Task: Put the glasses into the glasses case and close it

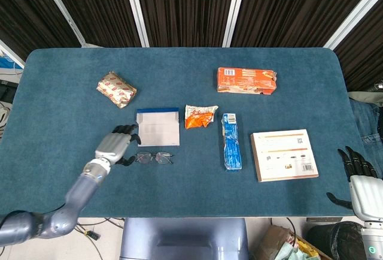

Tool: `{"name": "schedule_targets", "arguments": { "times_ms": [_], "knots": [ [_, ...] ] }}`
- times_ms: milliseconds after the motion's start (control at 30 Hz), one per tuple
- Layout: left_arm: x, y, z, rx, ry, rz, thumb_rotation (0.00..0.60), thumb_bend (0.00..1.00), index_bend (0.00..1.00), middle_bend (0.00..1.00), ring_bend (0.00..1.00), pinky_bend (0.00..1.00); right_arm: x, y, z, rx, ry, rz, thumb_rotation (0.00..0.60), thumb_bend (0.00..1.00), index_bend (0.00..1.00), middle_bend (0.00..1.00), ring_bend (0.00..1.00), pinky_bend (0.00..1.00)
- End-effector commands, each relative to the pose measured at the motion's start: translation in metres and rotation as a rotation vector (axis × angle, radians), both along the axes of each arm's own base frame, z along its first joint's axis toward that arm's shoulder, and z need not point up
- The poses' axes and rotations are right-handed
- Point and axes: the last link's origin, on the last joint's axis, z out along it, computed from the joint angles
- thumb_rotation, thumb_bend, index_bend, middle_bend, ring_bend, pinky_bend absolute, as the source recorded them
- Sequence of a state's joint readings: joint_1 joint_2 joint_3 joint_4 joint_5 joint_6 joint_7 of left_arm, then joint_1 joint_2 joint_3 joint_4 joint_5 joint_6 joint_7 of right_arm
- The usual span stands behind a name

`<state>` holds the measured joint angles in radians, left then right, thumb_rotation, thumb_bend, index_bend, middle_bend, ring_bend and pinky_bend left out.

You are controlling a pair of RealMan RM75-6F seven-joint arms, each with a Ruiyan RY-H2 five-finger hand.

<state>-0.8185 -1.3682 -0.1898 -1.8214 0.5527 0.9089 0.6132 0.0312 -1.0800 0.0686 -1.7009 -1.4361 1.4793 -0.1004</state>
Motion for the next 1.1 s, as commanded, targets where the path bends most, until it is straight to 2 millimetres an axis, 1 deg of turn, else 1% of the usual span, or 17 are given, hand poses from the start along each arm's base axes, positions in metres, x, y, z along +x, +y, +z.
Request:
{"name": "schedule_targets", "arguments": {
  "times_ms": [33, 167, 300, 467, 767, 1100],
  "knots": [
    [0.017, 0.005, -0.023, -0.018, 0.032, -0.01, 0.6, 0.36, 0.36, 0.05, 0.01, 0.03, 0.0, 0.0, 0.0, -0.002, -0.001, -0.001, 0.6, 0.18, 0.0, 0.0, 0.08, 0.16],
    [0.02, 0.005, -0.037, -0.005, 0.063, -0.022, 0.6, 0.36, 0.37, 0.06, 0.01, 0.03, 0.0, -0.001, 0.001, -0.002, -0.002, -0.001, 0.6, 0.18, 0.0, 0.0, 0.08, 0.16],
    [0.023, 0.004, -0.048, 0.003, 0.068, -0.023, 0.6, 0.4, 0.39, 0.06, 0.01, 0.03, 0.0, -0.001, 0.001, -0.001, -0.002, -0.001, 0.6, 0.18, 0.0, 0.0, 0.08, 0.16],
    [0.024, 0.006, -0.054, 0.025, 0.086, -0.035, 0.6, 0.4, 0.4, 0.06, 0.01, 0.03, 0.0, -0.001, 0.001, -0.002, -0.004, -0.001, 0.6, 0.18, 0.0, 0.0, 0.08, 0.16],
    [0.021, 0.006, -0.064, 0.022, 0.117, -0.038, 0.6, 0.4, 0.45, 0.07, 0.01, 0.03, -0.001, -0.001, 0.002, -0.002, -0.005, -0.002, 0.6, 0.18, 0.0, 0.0, 0.08, 0.16],
    [0.025, 0.005, -0.07, 0.034, 0.117, -0.046, 0.6, 0.4, 0.48, 0.08, 0.01, 0.03, -0.001, -0.002, 0.002, -0.003, -0.006, -0.003, 0.6, 0.18, 0.0, 0.0, 0.08, 0.16]
  ]
}}
